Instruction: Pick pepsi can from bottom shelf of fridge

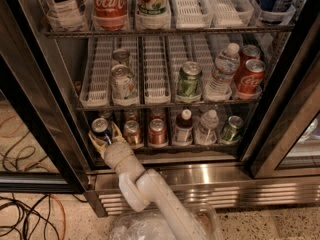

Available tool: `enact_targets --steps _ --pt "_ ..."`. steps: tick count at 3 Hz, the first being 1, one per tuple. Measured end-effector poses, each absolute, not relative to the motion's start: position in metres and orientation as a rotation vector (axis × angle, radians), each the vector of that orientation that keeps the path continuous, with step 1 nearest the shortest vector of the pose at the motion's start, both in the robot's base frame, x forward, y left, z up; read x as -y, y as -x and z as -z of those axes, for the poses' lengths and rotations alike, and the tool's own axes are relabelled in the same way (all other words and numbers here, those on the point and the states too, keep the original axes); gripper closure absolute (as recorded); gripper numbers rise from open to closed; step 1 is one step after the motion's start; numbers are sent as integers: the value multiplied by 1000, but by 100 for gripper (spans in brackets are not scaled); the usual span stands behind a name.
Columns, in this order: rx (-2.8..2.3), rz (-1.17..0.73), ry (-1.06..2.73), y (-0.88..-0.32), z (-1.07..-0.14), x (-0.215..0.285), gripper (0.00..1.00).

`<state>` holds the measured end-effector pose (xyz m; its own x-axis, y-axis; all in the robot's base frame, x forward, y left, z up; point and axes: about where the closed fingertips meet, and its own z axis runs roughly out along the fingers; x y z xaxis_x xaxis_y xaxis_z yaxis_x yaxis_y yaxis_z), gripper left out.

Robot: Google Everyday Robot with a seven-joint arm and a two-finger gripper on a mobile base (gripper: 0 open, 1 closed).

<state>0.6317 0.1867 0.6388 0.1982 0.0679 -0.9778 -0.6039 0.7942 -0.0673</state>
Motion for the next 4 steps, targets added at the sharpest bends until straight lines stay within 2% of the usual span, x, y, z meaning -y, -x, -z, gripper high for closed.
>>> enact_targets --steps 4 --pt "-1269 -536 569 -588 -650 -170 100"
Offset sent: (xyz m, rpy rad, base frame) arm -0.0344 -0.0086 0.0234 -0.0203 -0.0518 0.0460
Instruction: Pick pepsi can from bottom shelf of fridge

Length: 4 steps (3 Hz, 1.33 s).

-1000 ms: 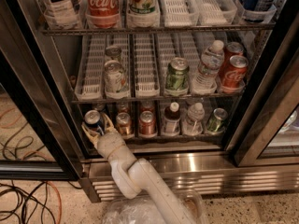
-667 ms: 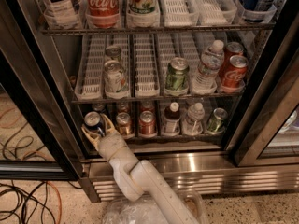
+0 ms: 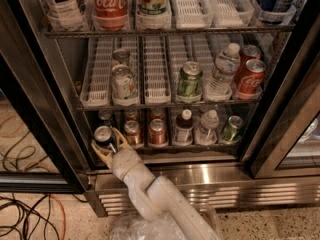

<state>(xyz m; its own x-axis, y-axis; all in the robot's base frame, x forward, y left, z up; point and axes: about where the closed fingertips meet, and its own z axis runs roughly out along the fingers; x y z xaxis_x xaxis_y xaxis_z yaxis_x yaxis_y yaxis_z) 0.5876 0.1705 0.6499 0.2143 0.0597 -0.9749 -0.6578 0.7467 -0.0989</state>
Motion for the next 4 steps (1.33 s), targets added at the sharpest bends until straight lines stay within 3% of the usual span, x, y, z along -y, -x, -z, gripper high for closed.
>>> enact_targets --steps 4 --pt "-1335 -665 728 -523 -634 -145 100"
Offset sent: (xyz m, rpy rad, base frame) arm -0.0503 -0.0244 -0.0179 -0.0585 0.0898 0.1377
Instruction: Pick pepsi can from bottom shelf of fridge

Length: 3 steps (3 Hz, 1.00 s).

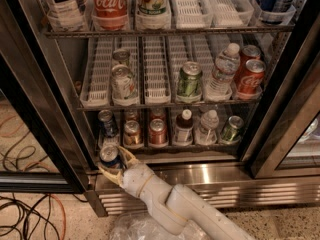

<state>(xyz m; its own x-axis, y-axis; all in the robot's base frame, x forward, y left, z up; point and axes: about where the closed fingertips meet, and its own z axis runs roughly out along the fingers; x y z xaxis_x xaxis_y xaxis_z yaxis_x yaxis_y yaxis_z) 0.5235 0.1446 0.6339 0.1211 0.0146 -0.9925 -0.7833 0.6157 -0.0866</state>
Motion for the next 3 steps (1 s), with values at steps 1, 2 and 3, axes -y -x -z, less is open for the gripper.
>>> enact_targets --steps 1,2,3 --pt "-1336 -676 750 -505 -636 -138 100" --pt "-1331 -667 759 -488 -643 -131 100" --pt "-1323 -666 759 -467 -655 -123 100"
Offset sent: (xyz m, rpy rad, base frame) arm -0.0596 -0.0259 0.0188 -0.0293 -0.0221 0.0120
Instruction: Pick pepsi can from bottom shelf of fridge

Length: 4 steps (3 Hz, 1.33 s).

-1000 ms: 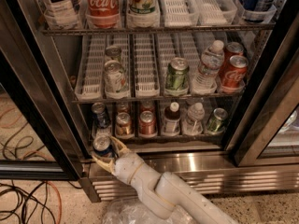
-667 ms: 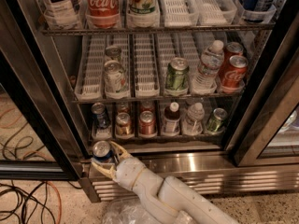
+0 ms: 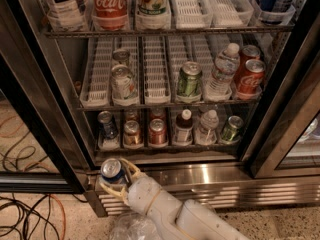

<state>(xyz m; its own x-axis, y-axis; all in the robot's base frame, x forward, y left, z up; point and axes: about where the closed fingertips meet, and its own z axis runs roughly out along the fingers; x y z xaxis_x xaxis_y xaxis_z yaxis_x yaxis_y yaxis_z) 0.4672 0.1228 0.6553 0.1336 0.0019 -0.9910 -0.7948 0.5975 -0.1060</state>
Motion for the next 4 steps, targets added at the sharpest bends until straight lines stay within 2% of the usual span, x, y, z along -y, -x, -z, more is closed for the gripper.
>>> enact_targets --steps 4 --pt "-1344 -683 787 -399 -712 -99 100"
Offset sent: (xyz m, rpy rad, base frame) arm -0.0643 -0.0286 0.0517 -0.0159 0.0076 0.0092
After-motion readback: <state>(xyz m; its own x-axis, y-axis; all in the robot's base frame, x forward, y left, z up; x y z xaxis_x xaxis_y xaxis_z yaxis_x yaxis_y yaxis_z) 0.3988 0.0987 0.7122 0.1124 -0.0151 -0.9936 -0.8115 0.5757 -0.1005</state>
